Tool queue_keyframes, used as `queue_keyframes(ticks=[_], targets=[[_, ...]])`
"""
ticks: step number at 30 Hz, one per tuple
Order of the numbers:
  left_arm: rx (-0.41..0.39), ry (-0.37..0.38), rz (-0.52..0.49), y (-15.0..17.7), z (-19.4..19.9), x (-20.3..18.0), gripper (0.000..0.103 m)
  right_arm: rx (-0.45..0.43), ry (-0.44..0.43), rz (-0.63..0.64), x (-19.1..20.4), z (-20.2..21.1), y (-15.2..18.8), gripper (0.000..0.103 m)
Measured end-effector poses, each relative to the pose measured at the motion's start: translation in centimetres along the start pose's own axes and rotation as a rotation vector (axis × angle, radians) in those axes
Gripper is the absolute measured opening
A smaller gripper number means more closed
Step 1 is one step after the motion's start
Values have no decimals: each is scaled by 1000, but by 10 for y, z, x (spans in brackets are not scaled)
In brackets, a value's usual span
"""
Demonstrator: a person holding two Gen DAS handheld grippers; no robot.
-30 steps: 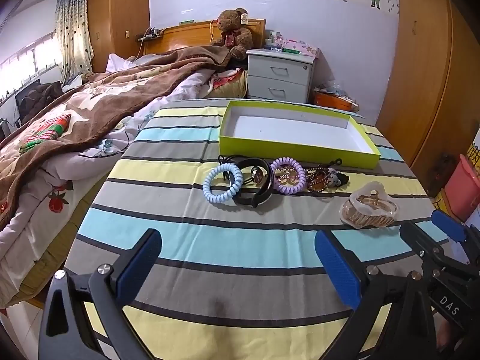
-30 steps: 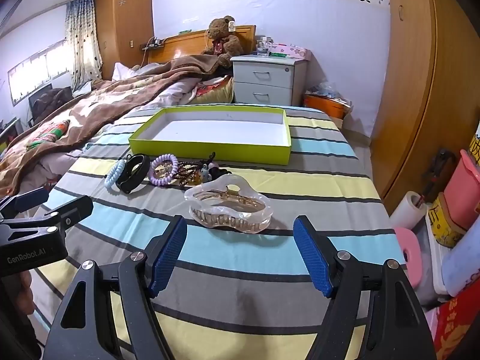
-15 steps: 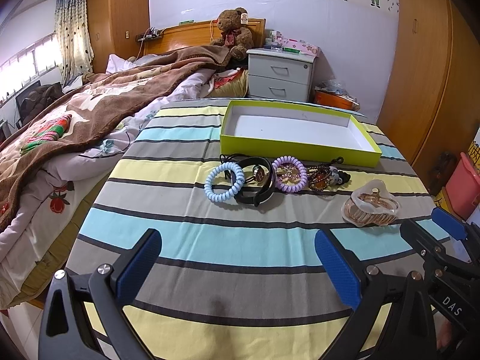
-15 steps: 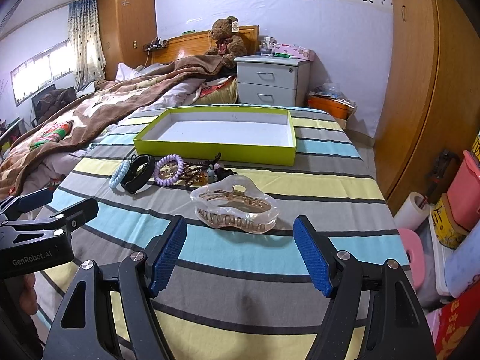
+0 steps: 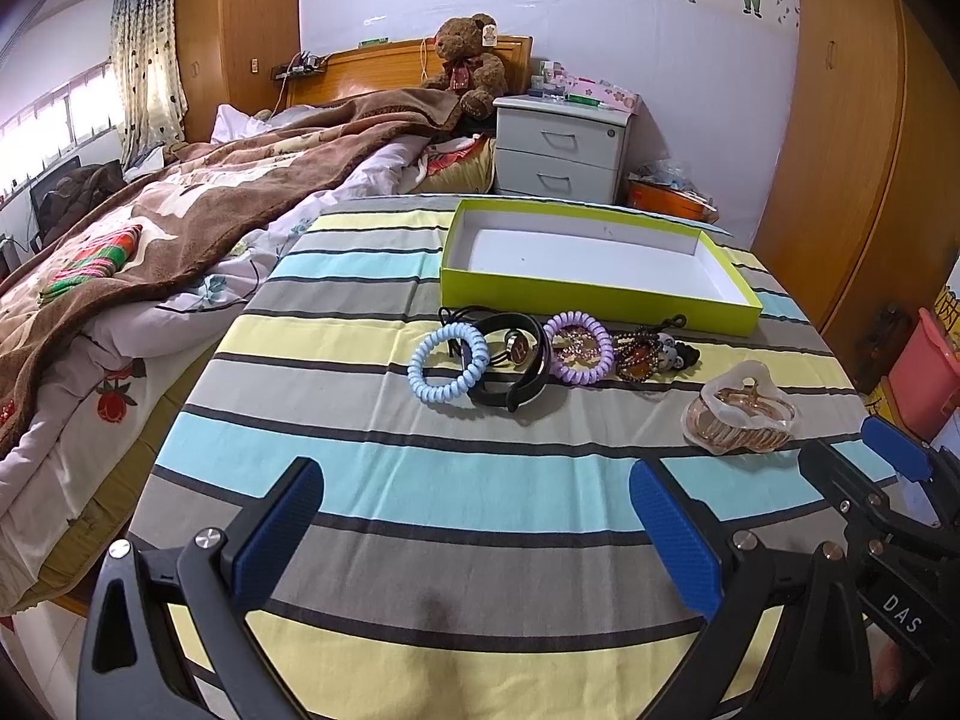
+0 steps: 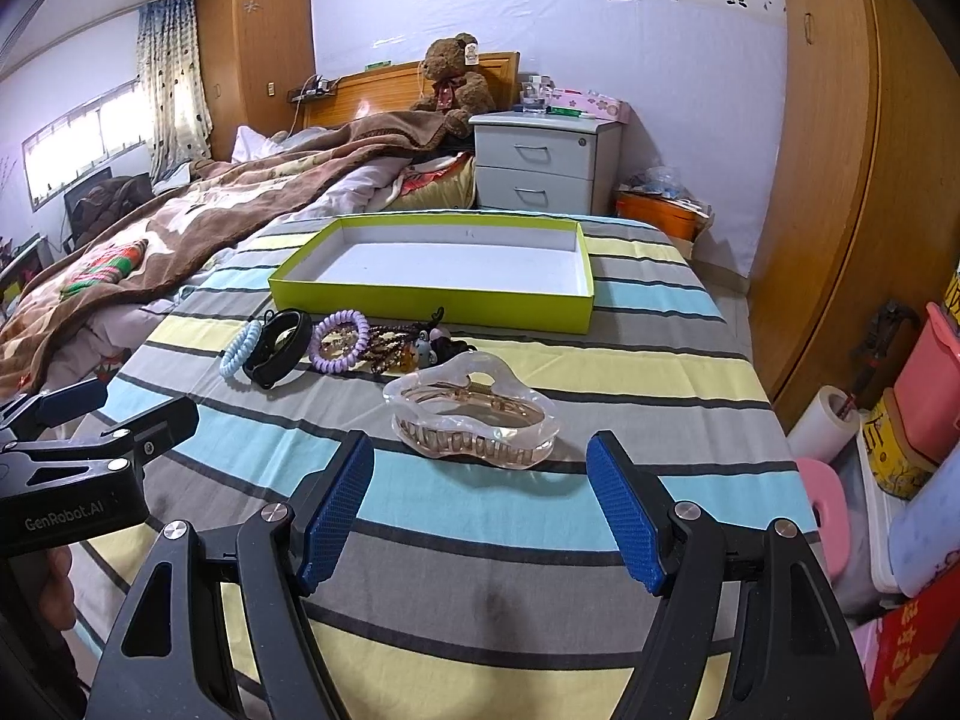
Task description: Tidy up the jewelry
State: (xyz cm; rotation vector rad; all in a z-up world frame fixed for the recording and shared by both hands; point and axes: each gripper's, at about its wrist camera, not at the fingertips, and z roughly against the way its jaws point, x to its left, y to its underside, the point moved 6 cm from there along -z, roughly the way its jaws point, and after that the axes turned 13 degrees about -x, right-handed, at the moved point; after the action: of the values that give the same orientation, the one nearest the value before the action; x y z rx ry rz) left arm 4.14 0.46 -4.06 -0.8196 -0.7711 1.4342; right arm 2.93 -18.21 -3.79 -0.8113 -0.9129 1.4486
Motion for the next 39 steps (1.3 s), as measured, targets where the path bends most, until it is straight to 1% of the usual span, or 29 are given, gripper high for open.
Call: queue_keyframes(ticks=[21,39], targets=[[14,3,4,2,-1,0,103,-1,3,-2,1,0,0,74],[16,3,9,2,1,3,103,7,-22,12,6,-1,1,74]])
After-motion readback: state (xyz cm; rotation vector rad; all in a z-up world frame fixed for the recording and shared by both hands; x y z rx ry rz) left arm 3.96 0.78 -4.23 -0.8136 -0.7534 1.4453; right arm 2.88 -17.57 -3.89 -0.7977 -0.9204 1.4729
